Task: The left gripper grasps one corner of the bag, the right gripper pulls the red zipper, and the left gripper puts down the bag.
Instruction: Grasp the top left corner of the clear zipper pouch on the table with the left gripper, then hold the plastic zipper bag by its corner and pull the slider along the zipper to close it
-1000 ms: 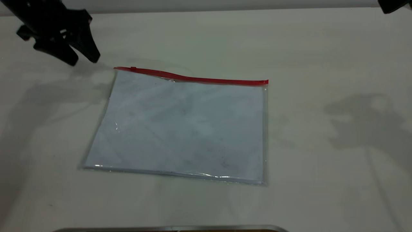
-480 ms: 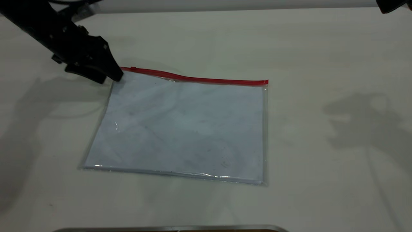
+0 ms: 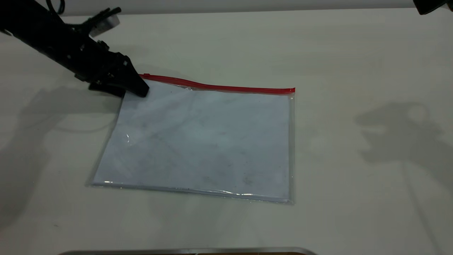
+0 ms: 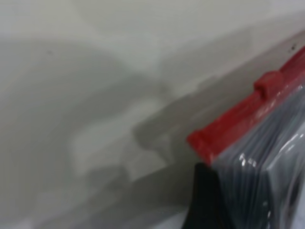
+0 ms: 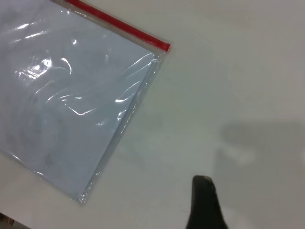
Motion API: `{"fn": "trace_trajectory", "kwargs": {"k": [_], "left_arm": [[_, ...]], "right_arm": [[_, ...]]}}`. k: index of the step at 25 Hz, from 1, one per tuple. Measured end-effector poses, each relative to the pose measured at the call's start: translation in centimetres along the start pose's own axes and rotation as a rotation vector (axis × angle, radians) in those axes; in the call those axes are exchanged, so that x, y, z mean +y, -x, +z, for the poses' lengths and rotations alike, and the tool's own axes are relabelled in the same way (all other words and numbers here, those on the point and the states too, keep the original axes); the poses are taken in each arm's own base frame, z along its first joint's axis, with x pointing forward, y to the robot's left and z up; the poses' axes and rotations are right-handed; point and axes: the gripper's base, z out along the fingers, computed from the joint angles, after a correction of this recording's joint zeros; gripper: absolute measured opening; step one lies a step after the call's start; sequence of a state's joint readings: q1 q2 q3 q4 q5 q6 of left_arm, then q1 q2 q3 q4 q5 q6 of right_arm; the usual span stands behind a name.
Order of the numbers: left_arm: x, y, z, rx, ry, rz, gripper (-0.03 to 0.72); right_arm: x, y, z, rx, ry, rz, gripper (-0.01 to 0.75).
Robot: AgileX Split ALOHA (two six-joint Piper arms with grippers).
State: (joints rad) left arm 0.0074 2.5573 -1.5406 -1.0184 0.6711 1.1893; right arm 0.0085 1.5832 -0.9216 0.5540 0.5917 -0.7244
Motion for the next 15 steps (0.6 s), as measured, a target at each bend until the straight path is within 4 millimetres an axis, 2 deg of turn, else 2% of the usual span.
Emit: {"fn": "trace_trajectory", "kwargs": {"k": [2, 4, 6, 9, 10, 11, 15], "left_arm": [[0.0, -0.1, 0.3, -0.009, -0.023, 0.004, 0.563], [-0.2, -0.1, 0.4, -0.012, -0.044, 0.028, 0.498], [-0.3, -0.2, 0.5, -0.017, -0.066, 0.066, 0.388], [-0.7, 0.3, 0.3, -0.041, -0.100, 0.171, 0.140], [-0.9, 0.6, 0.1, -0.045, -0.122, 0.220, 0.088], [-1.1, 1.1, -0.1, -0.054, -0.142, 0.270, 0.057], [-2.4, 3.9, -2.0, -0.069, -0.243, 0.491, 0.053]], "right_arm": [[0.0, 0.0, 0.0, -0.002, -0.002, -0.002, 0.561], [0.0, 0.0, 0.0, -0.003, -0.003, -0.002, 0.561], [0.0, 0.0, 0.0, -0.004, -0.003, -0.004, 0.561], [0.0, 0.1, 0.0, -0.008, -0.002, -0.015, 0.561], [0.0, 0.1, 0.0, -0.012, -0.001, -0.023, 0.561], [0.0, 0.2, 0.0, -0.017, 0.004, -0.029, 0.561], [0.1, 0.4, 0.7, -0.045, 0.029, -0.065, 0.561]]}}
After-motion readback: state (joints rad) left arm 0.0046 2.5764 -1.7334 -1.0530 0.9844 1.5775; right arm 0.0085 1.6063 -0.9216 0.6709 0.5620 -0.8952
